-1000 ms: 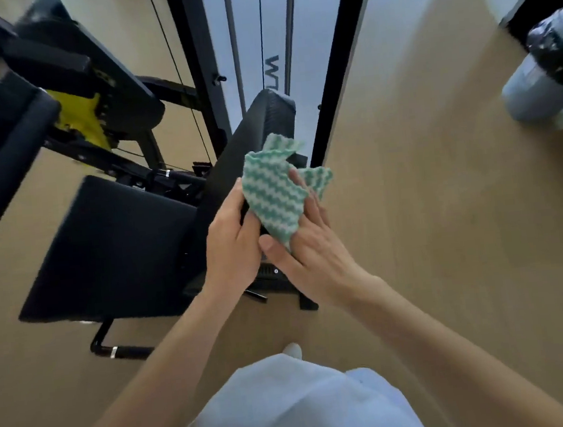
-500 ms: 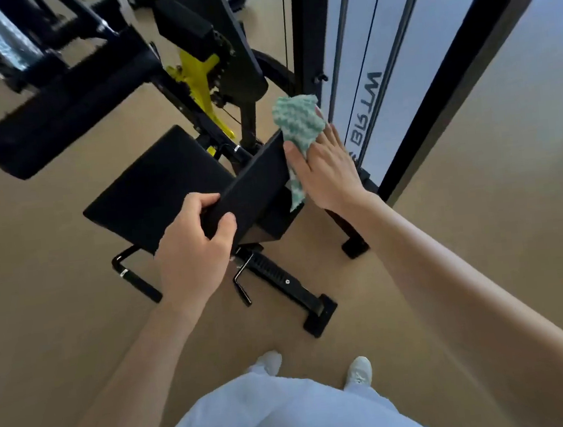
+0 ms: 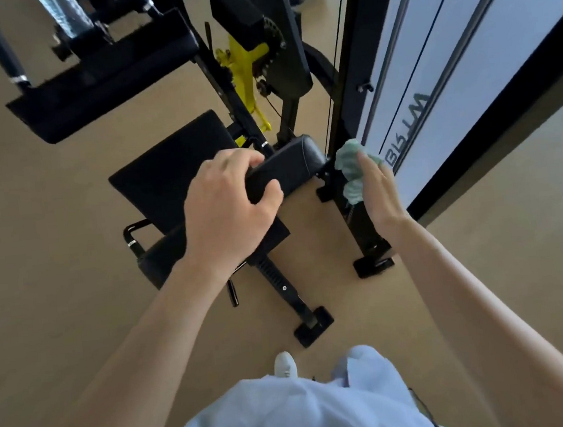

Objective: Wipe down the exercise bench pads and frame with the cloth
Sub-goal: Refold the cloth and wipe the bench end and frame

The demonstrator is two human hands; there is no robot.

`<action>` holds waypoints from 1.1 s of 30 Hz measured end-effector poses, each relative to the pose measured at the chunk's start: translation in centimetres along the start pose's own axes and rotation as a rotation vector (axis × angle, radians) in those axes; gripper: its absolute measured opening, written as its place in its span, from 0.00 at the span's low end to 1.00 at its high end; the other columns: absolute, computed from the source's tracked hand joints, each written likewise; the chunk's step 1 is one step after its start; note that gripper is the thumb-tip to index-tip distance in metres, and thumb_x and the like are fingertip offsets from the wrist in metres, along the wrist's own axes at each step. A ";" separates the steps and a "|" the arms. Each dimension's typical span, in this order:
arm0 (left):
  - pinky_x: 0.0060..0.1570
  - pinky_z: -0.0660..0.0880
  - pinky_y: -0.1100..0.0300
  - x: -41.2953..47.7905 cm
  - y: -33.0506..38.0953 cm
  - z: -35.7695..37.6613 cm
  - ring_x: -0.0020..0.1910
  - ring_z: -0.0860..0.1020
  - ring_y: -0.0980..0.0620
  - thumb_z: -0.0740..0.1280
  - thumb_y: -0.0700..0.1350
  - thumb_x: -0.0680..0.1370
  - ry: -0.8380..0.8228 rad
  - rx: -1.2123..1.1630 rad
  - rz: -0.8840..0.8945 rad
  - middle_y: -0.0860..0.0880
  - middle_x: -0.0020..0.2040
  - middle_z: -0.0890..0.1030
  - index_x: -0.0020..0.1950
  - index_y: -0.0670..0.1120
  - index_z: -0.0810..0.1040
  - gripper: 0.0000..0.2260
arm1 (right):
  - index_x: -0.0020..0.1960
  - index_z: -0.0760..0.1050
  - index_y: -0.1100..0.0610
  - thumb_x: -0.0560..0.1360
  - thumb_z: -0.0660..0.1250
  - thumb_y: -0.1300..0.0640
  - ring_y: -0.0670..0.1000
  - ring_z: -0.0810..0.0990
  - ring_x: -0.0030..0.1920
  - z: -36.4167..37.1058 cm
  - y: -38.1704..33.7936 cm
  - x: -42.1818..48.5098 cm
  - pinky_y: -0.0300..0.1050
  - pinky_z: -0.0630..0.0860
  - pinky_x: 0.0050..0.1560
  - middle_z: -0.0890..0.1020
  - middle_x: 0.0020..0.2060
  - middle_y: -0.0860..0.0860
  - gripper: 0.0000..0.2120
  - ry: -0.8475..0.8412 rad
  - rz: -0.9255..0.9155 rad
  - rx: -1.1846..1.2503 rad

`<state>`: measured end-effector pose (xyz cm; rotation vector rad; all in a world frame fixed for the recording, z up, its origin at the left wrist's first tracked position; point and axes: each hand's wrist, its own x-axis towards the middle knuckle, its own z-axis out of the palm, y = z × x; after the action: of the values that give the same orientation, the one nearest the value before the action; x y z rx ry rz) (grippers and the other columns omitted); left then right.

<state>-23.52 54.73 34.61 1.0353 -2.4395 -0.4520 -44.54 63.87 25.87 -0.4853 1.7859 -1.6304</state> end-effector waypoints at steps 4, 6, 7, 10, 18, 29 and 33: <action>0.58 0.76 0.48 4.2 3.1 4.2 0.65 0.79 0.45 0.57 0.60 0.81 -0.052 0.161 0.043 0.48 0.67 0.81 0.70 0.48 0.77 0.24 | 0.61 0.77 0.42 0.79 0.60 0.38 0.56 0.76 0.53 0.2 -2.4 -0.6 0.61 0.73 0.55 0.79 0.52 0.50 0.15 -0.216 -0.324 -0.056; 0.42 0.75 0.53 5.2 3.4 6.3 0.51 0.83 0.45 0.55 0.58 0.84 -0.039 0.342 0.003 0.47 0.57 0.85 0.64 0.48 0.79 0.20 | 0.63 0.74 0.41 0.81 0.56 0.42 0.56 0.75 0.62 0.3 -3.3 -0.1 0.60 0.72 0.63 0.77 0.60 0.47 0.14 -0.348 -0.553 -0.253; 0.35 0.72 0.56 5.2 3.5 6.7 0.41 0.83 0.46 0.56 0.56 0.85 -0.009 0.420 0.008 0.47 0.47 0.86 0.57 0.48 0.81 0.18 | 0.64 0.74 0.45 0.81 0.56 0.45 0.57 0.74 0.64 0.4 -3.3 0.1 0.58 0.71 0.65 0.76 0.62 0.48 0.16 -0.418 -0.648 -0.320; 0.30 0.72 0.55 4.9 3.9 7.1 0.34 0.80 0.47 0.57 0.53 0.85 0.035 0.453 -0.030 0.48 0.39 0.84 0.49 0.46 0.81 0.16 | 0.67 0.72 0.48 0.81 0.55 0.48 0.59 0.74 0.67 1.3 -1.1 2.6 0.63 0.70 0.68 0.76 0.65 0.54 0.17 -0.632 -0.599 -0.225; 0.39 0.75 0.55 4.9 5.6 8.4 0.44 0.84 0.48 0.62 0.53 0.83 0.220 0.472 -0.240 0.50 0.47 0.87 0.56 0.47 0.86 0.15 | 0.64 0.73 0.52 0.88 0.47 0.55 0.33 0.81 0.54 2.9 0.8 9.6 0.29 0.74 0.56 0.80 0.56 0.44 0.16 -0.845 0.103 0.044; 0.58 0.74 0.55 3.3 7.1 11.1 0.54 0.83 0.52 0.69 0.44 0.81 0.613 0.318 -0.330 0.51 0.53 0.88 0.55 0.44 0.86 0.08 | 0.50 0.77 0.58 0.82 0.57 0.48 0.55 0.81 0.42 2.4 9.5 15.6 0.48 0.78 0.45 0.81 0.43 0.55 0.16 -0.799 0.470 -0.193; 0.56 0.78 0.53 -0.8 9.7 12.7 0.51 0.81 0.49 0.69 0.33 0.77 0.866 0.052 -0.413 0.47 0.49 0.84 0.54 0.37 0.84 0.08 | 0.62 0.78 0.54 0.84 0.56 0.49 0.53 0.82 0.49 -0.5 4.2 13.0 0.49 0.77 0.49 0.84 0.50 0.52 0.16 -0.686 0.373 -0.094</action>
<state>-35.38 63.36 28.09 1.3930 -1.4828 -0.0270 -53.45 56.23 18.86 -0.6179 1.3297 -0.9645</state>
